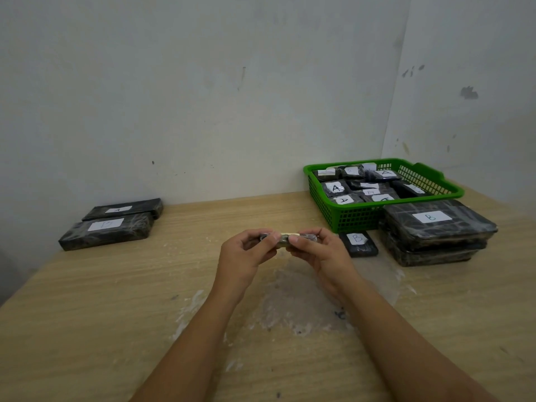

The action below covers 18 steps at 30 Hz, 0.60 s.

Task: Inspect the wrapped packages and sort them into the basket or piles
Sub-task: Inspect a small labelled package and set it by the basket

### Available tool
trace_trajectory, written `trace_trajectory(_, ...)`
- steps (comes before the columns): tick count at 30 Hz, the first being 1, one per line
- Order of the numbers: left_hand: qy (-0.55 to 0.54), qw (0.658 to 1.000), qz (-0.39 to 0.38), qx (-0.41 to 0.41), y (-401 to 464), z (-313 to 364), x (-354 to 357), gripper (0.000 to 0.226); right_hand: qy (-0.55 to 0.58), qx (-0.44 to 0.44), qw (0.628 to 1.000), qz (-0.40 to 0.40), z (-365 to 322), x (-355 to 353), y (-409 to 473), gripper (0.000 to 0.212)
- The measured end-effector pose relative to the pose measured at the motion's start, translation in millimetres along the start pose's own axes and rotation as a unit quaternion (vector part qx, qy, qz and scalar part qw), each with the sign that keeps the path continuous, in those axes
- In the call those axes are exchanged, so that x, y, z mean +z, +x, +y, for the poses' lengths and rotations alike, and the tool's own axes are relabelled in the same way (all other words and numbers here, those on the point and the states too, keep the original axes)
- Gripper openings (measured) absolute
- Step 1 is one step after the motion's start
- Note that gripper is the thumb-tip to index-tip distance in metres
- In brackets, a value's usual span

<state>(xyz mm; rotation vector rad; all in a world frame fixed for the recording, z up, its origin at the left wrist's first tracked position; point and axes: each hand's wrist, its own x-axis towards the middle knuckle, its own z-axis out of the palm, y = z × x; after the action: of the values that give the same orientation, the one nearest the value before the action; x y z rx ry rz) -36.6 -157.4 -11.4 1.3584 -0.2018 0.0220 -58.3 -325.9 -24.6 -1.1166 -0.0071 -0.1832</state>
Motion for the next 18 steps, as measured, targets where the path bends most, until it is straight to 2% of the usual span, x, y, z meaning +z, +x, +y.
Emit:
trace_trajectory(4,-0.003,1.000,-0.002,-0.008,1.2,1.1,-1.7,0.015,-0.036,-0.014,0.999,0.000,-1.2,-1.5,-0.3,0.048)
trace_trajectory(9,-0.003,1.000,-0.025,-0.014,3.9,2.3,-6.9,0.017,-0.015,-0.003,1.000,0.005,-3.0,1.5,0.0,0.051)
trace_trajectory(14,-0.044,0.999,-0.015,-0.026,6.5,3.9,-9.7,0.021,0.012,-0.001,1.000,-0.021,-6.8,-0.1,-0.6,0.028)
trace_trajectory(18,-0.045,0.998,-0.027,-0.032,6.5,4.1,-10.8,0.029,-0.005,-0.007,1.000,-0.015,-6.2,-0.3,-0.3,0.029)
